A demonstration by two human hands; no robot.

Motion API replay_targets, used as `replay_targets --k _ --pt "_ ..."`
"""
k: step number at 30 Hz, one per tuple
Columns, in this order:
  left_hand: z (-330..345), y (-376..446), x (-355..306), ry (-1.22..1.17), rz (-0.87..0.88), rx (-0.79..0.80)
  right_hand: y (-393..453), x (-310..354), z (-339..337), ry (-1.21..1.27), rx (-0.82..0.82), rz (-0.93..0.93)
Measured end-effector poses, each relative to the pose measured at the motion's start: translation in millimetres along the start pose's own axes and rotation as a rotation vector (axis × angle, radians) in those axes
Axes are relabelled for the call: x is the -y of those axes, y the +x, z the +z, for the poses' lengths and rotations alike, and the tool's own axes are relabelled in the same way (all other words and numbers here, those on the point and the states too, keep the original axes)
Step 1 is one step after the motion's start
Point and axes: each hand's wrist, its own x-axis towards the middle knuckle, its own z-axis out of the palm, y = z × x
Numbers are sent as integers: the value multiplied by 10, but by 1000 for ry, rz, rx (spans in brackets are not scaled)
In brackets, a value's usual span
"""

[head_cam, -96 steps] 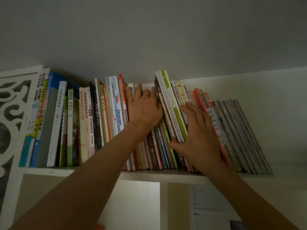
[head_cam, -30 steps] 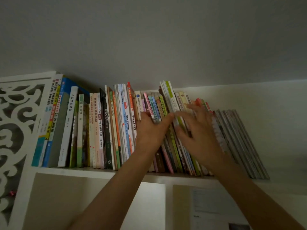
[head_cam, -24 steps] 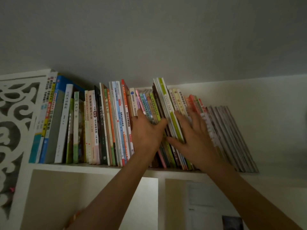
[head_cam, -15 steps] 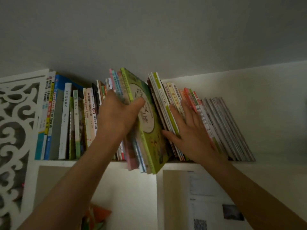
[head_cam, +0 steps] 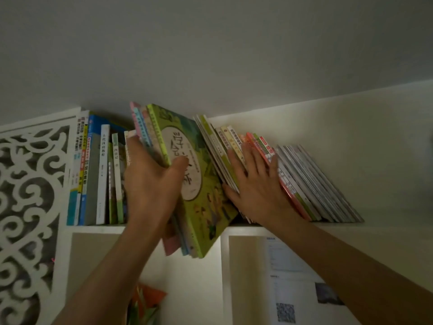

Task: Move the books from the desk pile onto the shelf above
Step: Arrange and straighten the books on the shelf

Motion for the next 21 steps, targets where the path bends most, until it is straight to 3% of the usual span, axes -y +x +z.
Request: replay_targets --k 5,8,10,12,13,16,21 --pt "-259 60 -24 -3 46 1 32 112 26 -26 56 55" --pt "-303 91 -28 -88 -2 -10 45 56 -51 -18 92 -12" --pt "-301 105 -74 -116 -20 -10 12 -37 -186 1 12 -51" --pt "-281 116 -148 -122 -10 -4 -43 -204 -318 -30 -126 49" --pt "-264 114 -188 -128 -3 -4 -78 -310 -372 -6 -114 166" --pt "-200 98 -304 -142 2 -19 -206 -549 -434 103 121 412" --pt "-99 39 -327 -164 -26 -33 -242 -518 -384 80 207 351"
